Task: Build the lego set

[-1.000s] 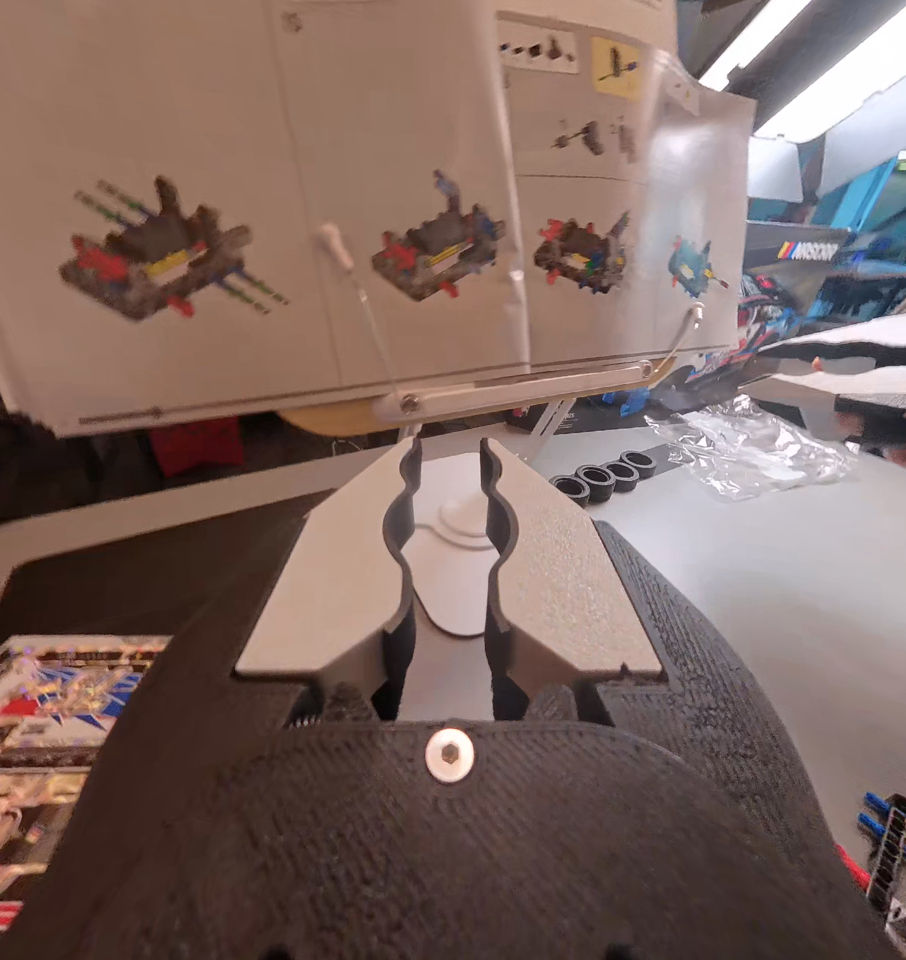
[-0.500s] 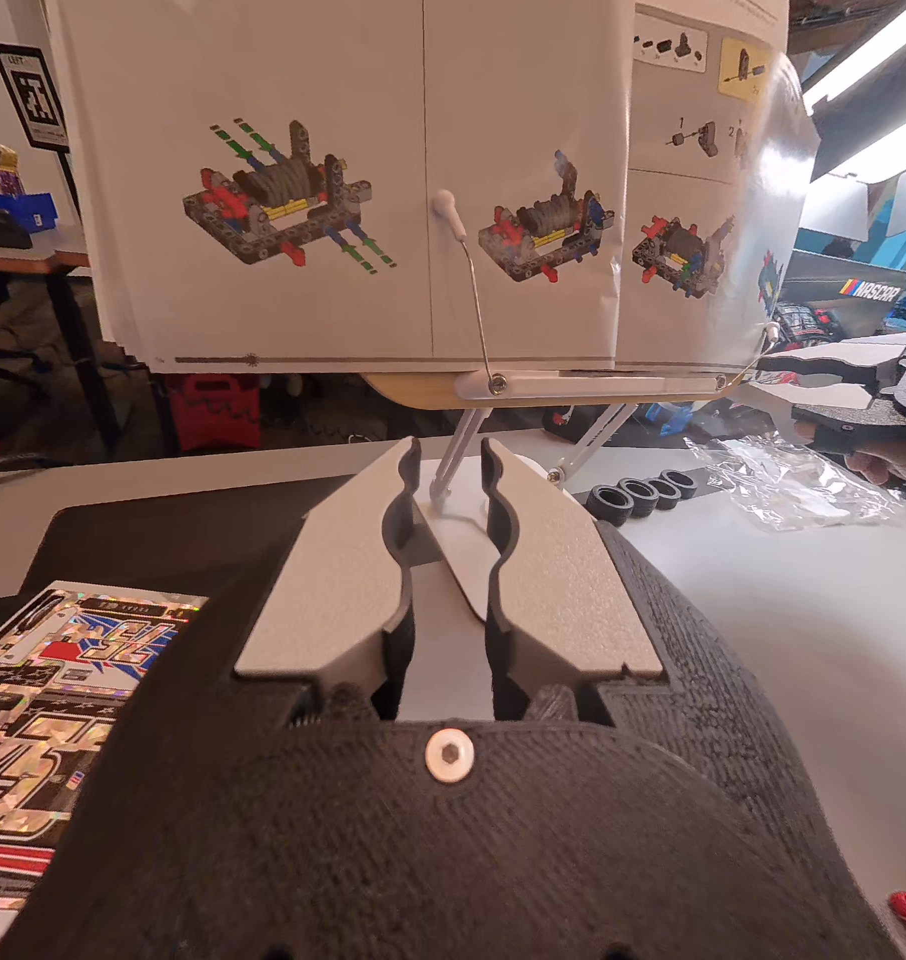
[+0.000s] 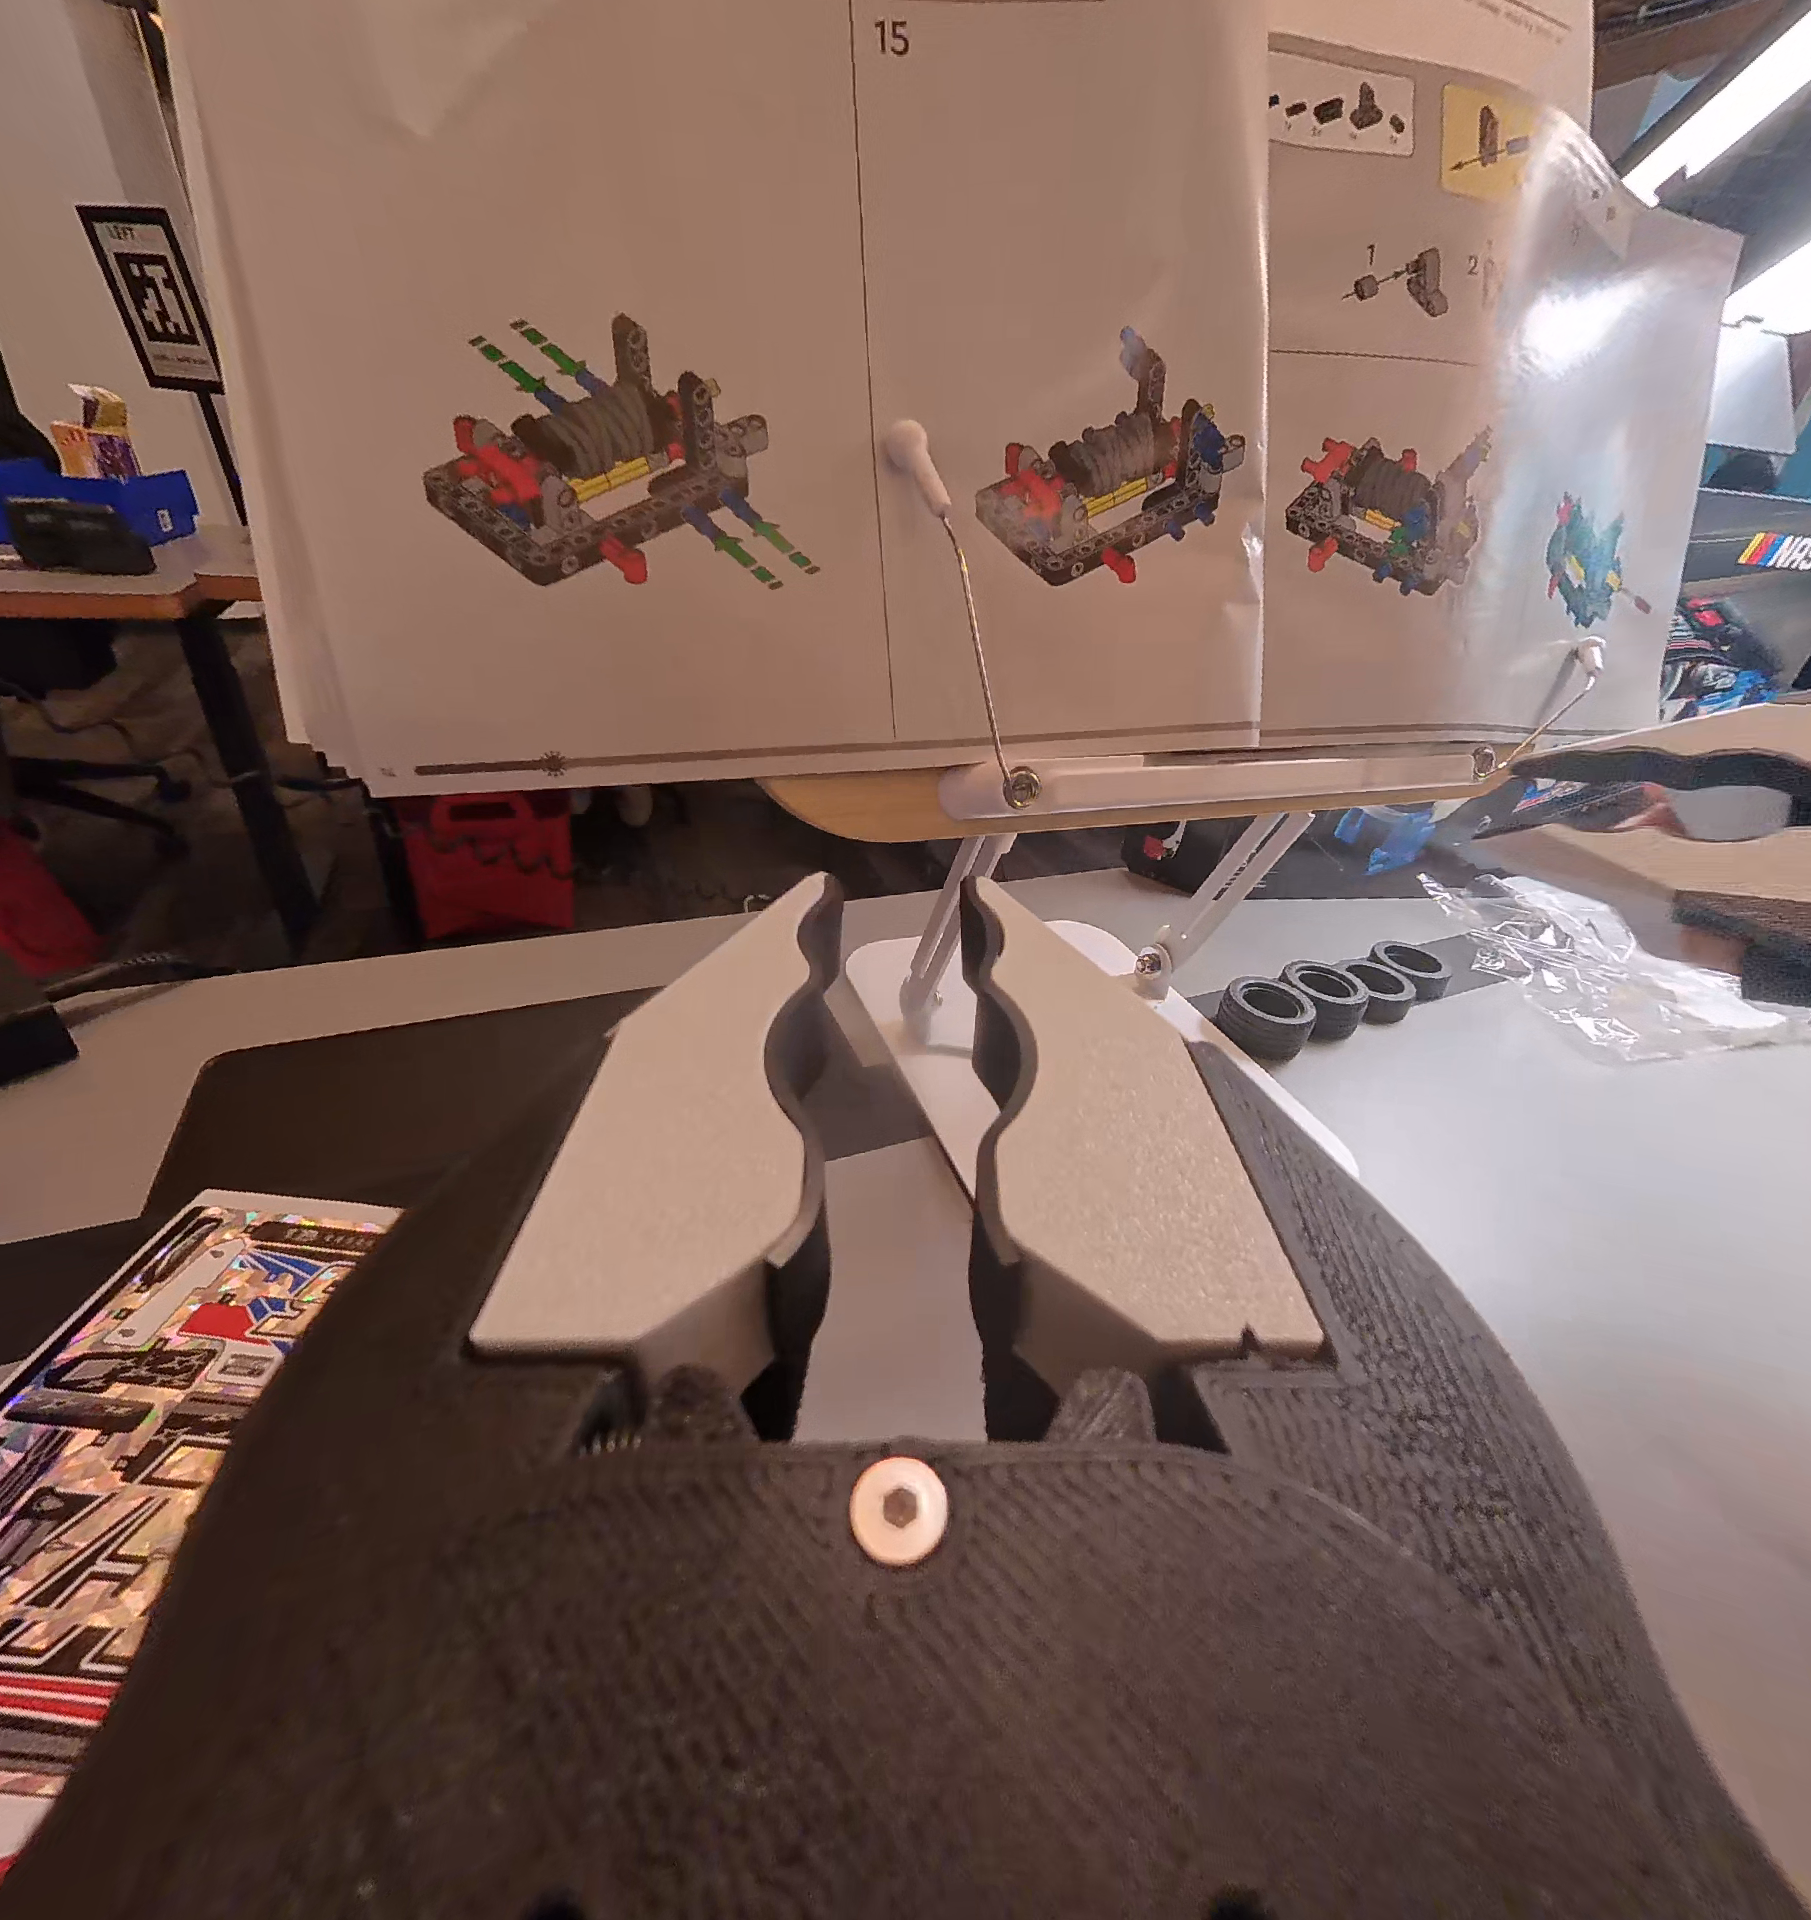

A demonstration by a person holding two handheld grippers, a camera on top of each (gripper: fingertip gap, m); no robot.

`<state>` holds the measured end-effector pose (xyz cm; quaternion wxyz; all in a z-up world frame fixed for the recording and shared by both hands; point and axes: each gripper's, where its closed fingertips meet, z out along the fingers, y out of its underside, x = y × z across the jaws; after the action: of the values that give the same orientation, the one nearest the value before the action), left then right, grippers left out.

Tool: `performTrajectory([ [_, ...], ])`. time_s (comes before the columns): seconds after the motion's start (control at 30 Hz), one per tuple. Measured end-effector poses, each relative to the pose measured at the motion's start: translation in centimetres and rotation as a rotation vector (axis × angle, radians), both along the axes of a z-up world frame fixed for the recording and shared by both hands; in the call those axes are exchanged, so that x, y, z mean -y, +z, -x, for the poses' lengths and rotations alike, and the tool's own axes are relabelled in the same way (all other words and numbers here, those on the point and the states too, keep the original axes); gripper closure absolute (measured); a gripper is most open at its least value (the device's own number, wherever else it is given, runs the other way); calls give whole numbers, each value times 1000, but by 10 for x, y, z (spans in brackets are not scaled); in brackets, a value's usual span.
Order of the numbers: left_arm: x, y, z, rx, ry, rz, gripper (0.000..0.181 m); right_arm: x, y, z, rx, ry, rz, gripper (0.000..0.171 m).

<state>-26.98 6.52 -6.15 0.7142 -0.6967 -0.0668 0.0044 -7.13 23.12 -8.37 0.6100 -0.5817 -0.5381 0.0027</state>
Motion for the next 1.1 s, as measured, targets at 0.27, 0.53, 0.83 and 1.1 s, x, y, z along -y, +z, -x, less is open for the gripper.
performTrajectory([
  [0.27, 1, 5, 3, -9, 4, -21, 161, -20, -1, 9, 4, -21, -11, 162],
  [0.53, 1, 5, 2, -11, 1, -22, 161, -37, 0, 5, -12, -50, 5, 151],
  [0.83, 3, 4, 8, -29, 16, -16, 161, -28, -4, 1, 3, 14, 40, 133],
  [1.1, 9, 12, 6, -101, 19, -56, 158, 103, 18, -50, -381, 317, 305, 127],
])
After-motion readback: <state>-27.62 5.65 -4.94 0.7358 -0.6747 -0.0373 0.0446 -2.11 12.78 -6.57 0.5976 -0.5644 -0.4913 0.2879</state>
